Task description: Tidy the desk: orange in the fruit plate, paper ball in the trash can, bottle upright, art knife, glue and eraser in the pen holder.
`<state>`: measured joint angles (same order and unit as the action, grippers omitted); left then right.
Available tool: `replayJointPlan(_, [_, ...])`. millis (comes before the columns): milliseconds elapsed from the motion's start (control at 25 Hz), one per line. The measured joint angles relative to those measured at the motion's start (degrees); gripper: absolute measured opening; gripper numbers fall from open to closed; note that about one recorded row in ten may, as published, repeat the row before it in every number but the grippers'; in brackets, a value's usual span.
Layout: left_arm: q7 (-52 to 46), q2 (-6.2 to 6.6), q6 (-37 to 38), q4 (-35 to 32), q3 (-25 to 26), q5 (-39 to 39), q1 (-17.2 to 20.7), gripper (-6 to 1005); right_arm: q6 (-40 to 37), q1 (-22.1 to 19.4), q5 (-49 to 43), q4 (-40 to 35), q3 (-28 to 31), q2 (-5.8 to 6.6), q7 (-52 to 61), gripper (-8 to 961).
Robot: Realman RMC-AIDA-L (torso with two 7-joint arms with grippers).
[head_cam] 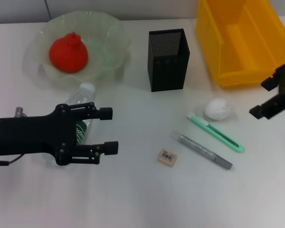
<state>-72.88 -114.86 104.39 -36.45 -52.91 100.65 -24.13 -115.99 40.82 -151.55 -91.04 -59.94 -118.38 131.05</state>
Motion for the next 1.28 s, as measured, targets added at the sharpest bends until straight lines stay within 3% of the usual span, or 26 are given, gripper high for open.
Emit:
replayJointPlan(80, [0.2, -0.03, -0.1, 0.2, 0.0, 0.1, 0.1, 819, 1.6, 0.7, -3.0, 1.1, -2.3, -0.48, 1.0, 782])
replayJointPlan(120, [0.6, -0.07, -0.5, 0.5, 0.0, 0.1, 0.1, 819, 6.5, 1.3, -6.9, 4.6, -7.1, -1.05, 4.1, 781])
replayJointPlan(200, [0.9, -0.09, -0.7, 0.7, 0.0, 0.2, 0.2, 819, 9.2, 1.4, -7.9, 6.4, -9.1, -1.07, 6.0, 780])
replayJointPlan(320, [1.1, -0.15, -1.2, 0.7, 0.0, 0.2, 0.5, 818, 19.5, 2.4, -8.5, 15.7, -13.7, -0.97, 11.8, 779])
replayJointPlan(640, [1.1, -0.16, -2.2, 0.8, 0.0, 0.3, 1.2, 810, 31.7, 4.6, -4.9, 29.1, -14.7, -0.98, 11.8, 775])
replayJointPlan(920, [1.1, -0.62, -2.5, 0.8, 0.0, 0.5, 1.3, 805, 37.4, 6.2, -3.1, 36.3, -16.6, -0.98, 10.1, 771])
replayJointPlan(1040, [1.1, -0.63, -2.7, 0.8, 0.0, 0.5, 1.4, 803, 37.7, 5.9, -3.1, 35.9, -16.7, -1.0, 9.7, 770])
replayJointPlan(1120, [0.9, -0.63, -2.7, 0.8, 0.0, 0.5, 1.5, 802, 36.1, 4.7, -2.9, 32.8, -16.3, -1.01, 9.3, 562])
replayJointPlan(1280, [0.6, -0.58, -2.6, 0.8, 0.0, 0.5, 1.7, 799, 31.5, 2.6, -2.9, 25.9, -15.7, -0.93, 9.4, 491])
